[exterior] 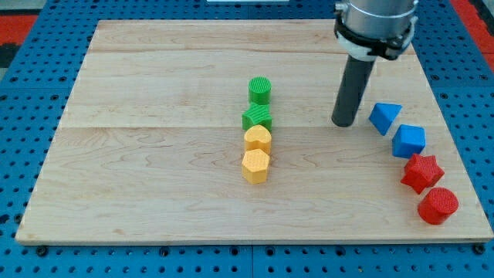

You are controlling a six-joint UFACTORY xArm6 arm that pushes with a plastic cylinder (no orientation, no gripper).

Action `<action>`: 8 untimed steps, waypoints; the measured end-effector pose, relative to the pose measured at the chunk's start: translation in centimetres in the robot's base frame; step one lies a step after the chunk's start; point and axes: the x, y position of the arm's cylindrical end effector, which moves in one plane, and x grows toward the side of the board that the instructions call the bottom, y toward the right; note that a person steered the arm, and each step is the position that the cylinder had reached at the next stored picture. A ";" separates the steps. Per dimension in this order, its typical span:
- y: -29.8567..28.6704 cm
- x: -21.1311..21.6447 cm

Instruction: Push the triangle above the cube

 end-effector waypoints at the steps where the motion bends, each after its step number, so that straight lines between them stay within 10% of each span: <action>1: 1.5 0.4; 8: 2.2 -3.6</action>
